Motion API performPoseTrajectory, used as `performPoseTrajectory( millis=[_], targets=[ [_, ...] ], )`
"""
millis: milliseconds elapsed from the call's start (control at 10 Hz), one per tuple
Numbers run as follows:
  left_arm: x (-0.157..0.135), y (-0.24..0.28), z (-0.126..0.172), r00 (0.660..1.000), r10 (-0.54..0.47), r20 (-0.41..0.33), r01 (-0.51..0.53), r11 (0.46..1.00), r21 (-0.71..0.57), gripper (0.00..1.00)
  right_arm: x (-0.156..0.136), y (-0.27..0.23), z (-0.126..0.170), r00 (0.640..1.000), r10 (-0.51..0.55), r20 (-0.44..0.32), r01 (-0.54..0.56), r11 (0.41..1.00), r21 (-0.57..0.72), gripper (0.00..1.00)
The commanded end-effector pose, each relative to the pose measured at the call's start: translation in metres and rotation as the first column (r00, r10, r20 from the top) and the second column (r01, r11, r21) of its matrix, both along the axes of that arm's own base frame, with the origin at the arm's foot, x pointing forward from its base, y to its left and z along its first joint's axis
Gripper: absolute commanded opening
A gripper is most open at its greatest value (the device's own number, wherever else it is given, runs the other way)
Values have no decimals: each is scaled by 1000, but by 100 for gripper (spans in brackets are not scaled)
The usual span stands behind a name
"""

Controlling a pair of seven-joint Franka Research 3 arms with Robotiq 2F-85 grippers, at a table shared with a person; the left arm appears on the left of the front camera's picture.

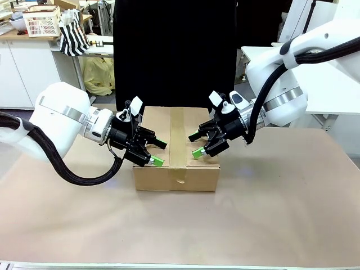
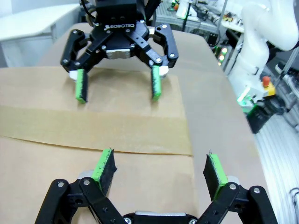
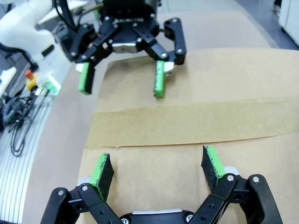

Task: Pack the gift set into the box.
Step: Press and hold the closed box until the human finishes sealing it.

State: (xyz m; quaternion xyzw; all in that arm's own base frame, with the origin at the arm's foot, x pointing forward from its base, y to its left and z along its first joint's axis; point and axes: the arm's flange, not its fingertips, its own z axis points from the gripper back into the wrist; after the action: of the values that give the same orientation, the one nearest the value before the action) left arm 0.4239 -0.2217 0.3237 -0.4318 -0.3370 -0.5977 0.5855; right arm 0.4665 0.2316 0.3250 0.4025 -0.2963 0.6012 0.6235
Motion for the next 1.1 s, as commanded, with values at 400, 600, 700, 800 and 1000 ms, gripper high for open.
performPoseTrajectory(
  millis=[400, 600, 700, 800, 1000],
  targets=[
    [-111, 126, 101, 898, 53, -436, -33, 998, 52, 100, -139, -140, 97, 941, -181, -286, 235, 958, 167, 100],
    [-89, 192, 85, 778, 171, -605, -269, 960, -74, 100, -146, -229, 86, 823, -363, -437, 450, 886, 110, 100],
    [-75, 215, 69, 739, 216, -638, -370, 922, -116, 100, -143, -271, 71, 731, -449, -515, 562, 823, 80, 100],
    [-64, 223, 46, 715, 245, -654, -409, 906, -108, 100, -133, -286, 50, 670, -542, -507, 658, 751, 66, 100],
    [-89, 208, 87, 789, 174, -589, -243, 969, -41, 100, -125, -244, 94, 824, -373, -427, 458, 882, 114, 100]
  ],
)
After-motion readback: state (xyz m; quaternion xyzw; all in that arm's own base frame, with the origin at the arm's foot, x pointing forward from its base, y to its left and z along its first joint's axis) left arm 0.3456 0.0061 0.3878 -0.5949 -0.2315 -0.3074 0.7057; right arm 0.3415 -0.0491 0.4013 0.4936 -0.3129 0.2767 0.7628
